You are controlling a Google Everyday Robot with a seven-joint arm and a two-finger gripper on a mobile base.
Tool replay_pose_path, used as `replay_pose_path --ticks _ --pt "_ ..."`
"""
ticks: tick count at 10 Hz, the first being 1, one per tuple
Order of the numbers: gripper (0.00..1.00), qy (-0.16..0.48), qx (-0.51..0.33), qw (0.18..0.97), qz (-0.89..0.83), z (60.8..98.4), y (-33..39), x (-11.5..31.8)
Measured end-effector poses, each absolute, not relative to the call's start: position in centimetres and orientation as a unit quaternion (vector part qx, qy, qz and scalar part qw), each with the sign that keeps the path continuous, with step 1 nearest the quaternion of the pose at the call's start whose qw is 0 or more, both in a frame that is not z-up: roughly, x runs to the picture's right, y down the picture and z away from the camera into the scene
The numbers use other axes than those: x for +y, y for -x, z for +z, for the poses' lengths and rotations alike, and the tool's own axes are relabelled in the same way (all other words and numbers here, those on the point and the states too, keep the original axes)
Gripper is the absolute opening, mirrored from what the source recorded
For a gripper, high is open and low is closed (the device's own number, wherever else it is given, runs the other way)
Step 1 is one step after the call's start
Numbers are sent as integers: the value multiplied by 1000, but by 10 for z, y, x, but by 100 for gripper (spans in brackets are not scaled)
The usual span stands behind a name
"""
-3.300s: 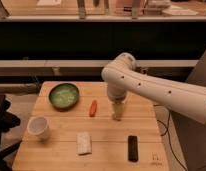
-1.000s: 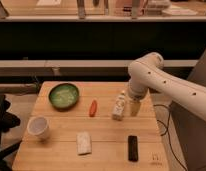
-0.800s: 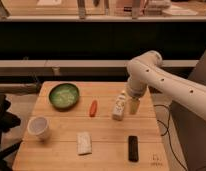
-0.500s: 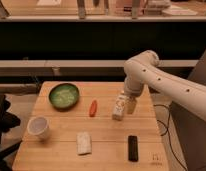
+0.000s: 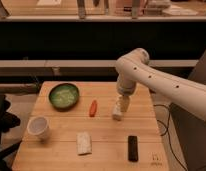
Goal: Move the arm in a circular motion
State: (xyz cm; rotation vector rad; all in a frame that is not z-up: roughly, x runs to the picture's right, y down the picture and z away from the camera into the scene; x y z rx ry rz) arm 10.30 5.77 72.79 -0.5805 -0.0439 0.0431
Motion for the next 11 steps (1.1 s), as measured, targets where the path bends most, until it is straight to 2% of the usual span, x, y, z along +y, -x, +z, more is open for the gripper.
replay_pose_path --ticks 5,11 --pt "80 288 -31 957 11 721 -66 66" --pt "80 295 -32 955 23 706 -99 86"
